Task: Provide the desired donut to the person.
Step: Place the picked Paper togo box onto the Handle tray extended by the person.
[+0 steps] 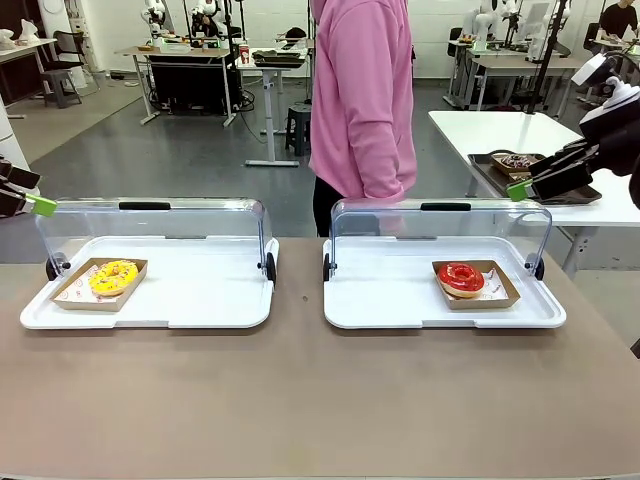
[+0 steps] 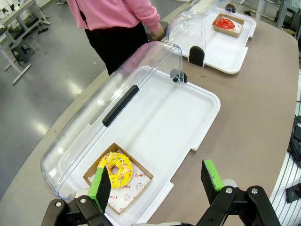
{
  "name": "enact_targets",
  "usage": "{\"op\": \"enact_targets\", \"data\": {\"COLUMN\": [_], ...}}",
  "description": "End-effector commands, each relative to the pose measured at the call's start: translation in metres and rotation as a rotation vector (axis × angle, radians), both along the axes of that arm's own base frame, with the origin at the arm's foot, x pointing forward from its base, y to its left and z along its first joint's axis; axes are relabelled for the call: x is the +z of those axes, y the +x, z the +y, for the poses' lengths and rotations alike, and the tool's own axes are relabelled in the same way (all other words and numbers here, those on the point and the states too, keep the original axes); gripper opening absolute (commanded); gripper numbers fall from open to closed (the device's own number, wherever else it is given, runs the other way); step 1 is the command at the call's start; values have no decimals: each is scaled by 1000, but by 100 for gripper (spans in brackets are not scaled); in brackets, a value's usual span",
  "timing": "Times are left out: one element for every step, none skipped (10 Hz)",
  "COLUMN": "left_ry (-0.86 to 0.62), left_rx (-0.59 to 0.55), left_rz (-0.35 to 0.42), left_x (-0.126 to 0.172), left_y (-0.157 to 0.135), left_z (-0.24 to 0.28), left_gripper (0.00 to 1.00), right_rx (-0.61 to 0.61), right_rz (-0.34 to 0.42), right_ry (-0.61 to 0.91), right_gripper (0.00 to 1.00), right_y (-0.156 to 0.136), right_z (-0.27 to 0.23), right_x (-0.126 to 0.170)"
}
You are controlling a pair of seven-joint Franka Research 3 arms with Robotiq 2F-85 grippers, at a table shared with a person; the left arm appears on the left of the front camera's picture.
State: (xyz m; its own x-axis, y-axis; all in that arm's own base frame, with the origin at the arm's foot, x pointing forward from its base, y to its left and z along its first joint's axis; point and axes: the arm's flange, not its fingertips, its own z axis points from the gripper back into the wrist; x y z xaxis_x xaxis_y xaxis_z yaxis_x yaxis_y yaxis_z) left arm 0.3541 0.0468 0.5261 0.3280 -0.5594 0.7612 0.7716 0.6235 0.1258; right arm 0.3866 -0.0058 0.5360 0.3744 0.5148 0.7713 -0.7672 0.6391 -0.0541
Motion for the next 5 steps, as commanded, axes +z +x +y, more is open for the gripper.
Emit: {"op": "enact_targets", "data": {"left_ry": [0,0,0,0,0], "left_rx": [8,8,8,8,8], "left_rz": [2,2,2,2,2], "left_x": [0,0,0,0,0], "left_y": [0,0,0,0,0], "left_z": [-1,-1,-1,-1,-1], "left_gripper": [100,100,100,100,100], "right_rx": [2,2,2,2,2], "right_rz": [-5,-5,-5,-5,-5], "right_ry": [-10,-10,-10,-10,-10], "right_gripper": [100,100,100,100,100], "right_y": [0,0,0,0,0], "right_z": [0,0,0,0,0], "right_x": [-1,-1,-1,-1,-1]}}
